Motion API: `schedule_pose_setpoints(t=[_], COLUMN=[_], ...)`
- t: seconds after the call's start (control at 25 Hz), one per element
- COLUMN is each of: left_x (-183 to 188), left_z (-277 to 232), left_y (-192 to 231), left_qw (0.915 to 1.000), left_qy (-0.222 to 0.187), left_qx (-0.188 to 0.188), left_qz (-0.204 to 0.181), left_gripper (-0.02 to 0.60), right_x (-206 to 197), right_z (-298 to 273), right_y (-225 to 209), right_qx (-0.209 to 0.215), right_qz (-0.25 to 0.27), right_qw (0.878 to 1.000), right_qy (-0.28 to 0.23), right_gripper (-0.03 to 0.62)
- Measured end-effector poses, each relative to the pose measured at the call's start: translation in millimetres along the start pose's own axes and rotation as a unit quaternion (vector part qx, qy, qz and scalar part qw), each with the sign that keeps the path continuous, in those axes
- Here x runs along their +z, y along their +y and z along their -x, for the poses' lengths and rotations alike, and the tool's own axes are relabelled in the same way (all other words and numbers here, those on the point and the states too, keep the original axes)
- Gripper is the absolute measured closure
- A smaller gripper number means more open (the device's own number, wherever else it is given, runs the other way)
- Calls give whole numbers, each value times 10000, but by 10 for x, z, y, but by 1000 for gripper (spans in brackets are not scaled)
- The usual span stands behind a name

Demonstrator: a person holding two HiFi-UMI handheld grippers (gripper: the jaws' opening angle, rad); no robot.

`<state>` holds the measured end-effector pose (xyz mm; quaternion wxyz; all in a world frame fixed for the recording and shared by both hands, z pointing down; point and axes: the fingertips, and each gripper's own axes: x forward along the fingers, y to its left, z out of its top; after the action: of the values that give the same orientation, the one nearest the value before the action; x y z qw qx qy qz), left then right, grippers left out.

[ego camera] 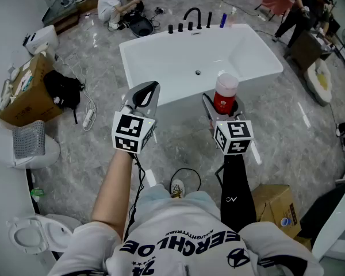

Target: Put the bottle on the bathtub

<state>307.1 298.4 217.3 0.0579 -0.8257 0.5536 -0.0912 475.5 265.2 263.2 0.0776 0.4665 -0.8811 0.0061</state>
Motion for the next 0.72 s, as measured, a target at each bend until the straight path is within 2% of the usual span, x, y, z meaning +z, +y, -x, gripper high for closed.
schedule_pose_setpoints(t=[0.32, 0.52, 0.72], left_x=[6, -33, -62], left_z=[21, 46, 166], left_y=[-2, 31, 374], left_qw=[10000, 9999, 10000], left_qy=[43, 106, -20], left_qx=[-68, -134, -31], left_qz=[-40, -26, -12], left_gripper=[581, 581, 581], right_x=[-11, -70, -15], right_z=[-16, -102, -305], right_y=[13, 84, 338], right_qx=[8, 69, 136], right_qz=[-5, -184, -129], right_qw=[10000, 9998, 9998], right_qy=[26, 34, -12], right_gripper=[286, 283, 281])
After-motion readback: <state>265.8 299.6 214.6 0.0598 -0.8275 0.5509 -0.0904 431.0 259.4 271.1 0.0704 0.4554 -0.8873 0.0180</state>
